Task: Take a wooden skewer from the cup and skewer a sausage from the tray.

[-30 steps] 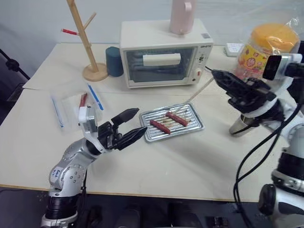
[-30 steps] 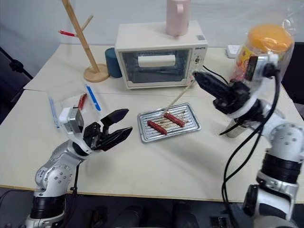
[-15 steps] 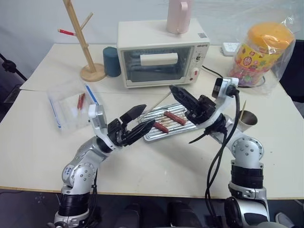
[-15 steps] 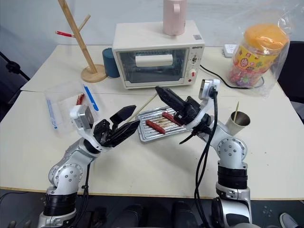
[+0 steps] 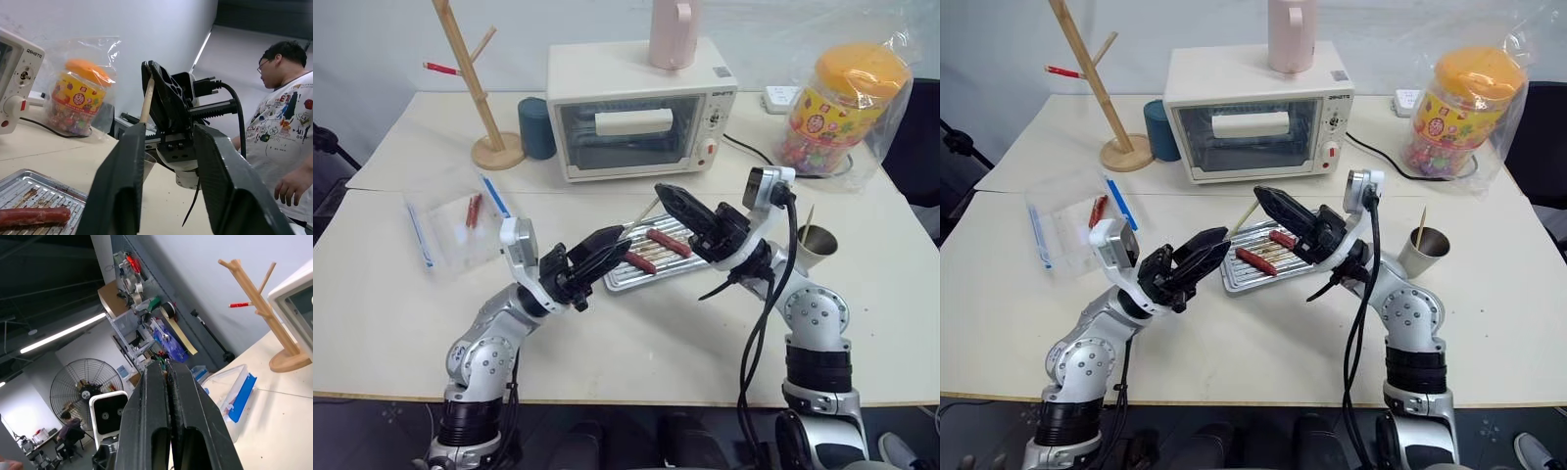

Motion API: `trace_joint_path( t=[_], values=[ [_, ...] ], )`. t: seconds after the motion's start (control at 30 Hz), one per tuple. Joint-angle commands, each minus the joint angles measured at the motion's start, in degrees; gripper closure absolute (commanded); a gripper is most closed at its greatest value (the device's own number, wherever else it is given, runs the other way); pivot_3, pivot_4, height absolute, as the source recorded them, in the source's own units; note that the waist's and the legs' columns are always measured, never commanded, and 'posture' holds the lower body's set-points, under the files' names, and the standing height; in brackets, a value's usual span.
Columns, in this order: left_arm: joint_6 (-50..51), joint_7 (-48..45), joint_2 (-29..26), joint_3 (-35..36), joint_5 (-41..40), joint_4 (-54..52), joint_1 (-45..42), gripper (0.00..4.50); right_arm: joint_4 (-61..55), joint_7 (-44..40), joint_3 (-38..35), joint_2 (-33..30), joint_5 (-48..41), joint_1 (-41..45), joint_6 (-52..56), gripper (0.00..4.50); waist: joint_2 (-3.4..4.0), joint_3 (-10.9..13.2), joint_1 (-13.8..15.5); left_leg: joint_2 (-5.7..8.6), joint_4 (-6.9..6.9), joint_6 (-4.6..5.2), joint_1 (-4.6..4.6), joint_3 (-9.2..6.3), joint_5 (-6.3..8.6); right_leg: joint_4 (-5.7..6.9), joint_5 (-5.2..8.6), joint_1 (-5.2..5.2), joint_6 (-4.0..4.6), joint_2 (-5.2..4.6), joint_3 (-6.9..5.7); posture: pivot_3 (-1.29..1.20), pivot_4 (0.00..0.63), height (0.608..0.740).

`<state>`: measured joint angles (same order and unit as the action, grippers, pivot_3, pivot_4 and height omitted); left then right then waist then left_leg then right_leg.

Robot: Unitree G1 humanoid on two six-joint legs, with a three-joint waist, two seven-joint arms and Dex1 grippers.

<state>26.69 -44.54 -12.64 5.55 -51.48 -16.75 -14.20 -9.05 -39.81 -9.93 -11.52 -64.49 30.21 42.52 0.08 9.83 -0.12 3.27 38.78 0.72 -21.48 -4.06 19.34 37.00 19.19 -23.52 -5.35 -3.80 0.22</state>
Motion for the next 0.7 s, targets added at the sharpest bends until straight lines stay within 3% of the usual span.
trace_joint_path(
  t=[0.03, 0.07, 0.23, 0.33, 0.6, 0.7],
  values=[
    [-1.3, -0.1, 0.3, -0.2, 0.8, 0.4, -0.5, 3.95, -3.1, 0.0, -0.6, 0.7, -1.8, -0.4, -0.9, 4.50, 0.00, 0.0, 0.0, 0.00, 0.00, 0.00, 0.00, 0.00, 0.00, 0.00, 0.00, 0.00, 0.00, 0.00, 0.00, 0.00, 0.150, 0.740],
    [-1.3, -0.1, 0.3, -0.2, 1.1, 0.6, -0.6, 4.13, -3.3, 0.0, -0.6, 0.7, -2.0, -0.5, -0.8, 4.50, 0.00, 0.0, 0.0, 0.00, 0.00, 0.00, 0.00, 0.00, 0.00, 0.00, 0.00, 0.00, 0.00, 0.00, 0.00, 0.00, 0.150, 0.740],
    [-1.4, 1.8, 0.6, 0.5, 1.6, 1.2, -1.0, 4.13, -3.8, 0.2, -0.6, 0.7, -2.7, -0.9, -0.3, 4.50, 0.00, 0.0, 0.0, 0.00, 0.01, 0.00, 0.00, 0.00, 0.00, -0.01, 0.00, 0.01, 0.00, 0.00, 0.01, 0.00, 0.150, 0.740],
    [-0.9, 3.4, 0.8, 1.5, 0.2, 0.6, -1.6, 3.67, -3.7, 0.2, -0.6, 0.5, -2.7, -0.9, -0.4, 4.50, 0.00, 0.0, 0.0, 0.00, -0.01, 0.00, 0.00, 0.00, 0.00, -0.01, 0.00, 0.00, 0.00, 0.00, 0.01, 0.00, 0.150, 0.740],
    [-0.2, 1.3, -2.0, 2.3, -1.1, -0.8, -1.6, 1.89, -3.2, -0.1, -0.9, -0.3, -2.6, -0.8, -0.2, 4.50, 0.00, 0.0, 0.0, 0.00, -0.04, 0.00, 0.00, 0.00, 0.00, -0.01, 0.00, -0.01, 0.00, 0.00, 0.01, 0.00, 0.150, 0.740],
    [-0.7, 1.2, -1.9, 2.6, -1.2, -0.3, -1.2, 1.89, -3.1, -0.1, -0.8, -0.6, -2.8, -0.8, 0.1, 4.50, 0.00, 0.0, 0.0, 0.00, -0.06, 0.00, 0.00, 0.00, 0.00, -0.02, 0.00, -0.02, 0.00, 0.00, 0.01, 0.00, 0.150, 0.740]
  ],
)
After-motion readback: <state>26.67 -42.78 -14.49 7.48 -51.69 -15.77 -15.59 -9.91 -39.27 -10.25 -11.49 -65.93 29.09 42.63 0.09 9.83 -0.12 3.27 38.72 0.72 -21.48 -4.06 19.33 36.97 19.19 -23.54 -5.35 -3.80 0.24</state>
